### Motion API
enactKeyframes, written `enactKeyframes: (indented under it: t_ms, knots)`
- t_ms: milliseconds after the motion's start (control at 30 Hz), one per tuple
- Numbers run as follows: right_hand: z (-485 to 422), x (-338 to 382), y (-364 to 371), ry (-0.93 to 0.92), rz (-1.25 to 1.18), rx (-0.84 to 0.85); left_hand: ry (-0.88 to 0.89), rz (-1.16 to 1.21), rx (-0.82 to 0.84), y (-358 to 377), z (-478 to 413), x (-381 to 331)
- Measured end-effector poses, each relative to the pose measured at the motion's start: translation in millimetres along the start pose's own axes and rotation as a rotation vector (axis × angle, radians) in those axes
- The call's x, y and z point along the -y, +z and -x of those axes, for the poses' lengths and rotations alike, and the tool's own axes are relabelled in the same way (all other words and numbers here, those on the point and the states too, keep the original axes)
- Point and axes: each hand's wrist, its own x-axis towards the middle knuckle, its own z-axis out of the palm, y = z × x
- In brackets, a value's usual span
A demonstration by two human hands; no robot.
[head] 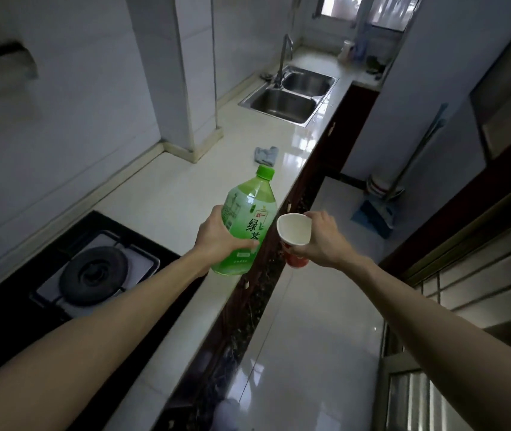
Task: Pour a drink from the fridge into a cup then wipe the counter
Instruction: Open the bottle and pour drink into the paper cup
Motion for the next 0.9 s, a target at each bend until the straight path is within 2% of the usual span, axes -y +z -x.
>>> enactKeyframes:
  t_ms: [400, 900]
  knots:
    - [-107.5, -45.5, -8.5, 0.026, -0.063, 0.100, -0.082, -0.005, -0.057, 18.7, -95.0, -18.2]
    - [-273.4, -101.8, -49.3, -0.273, -0.043, 0.269, -0.246, 0.043, -0.344, 83.0, -178.2, -75.6]
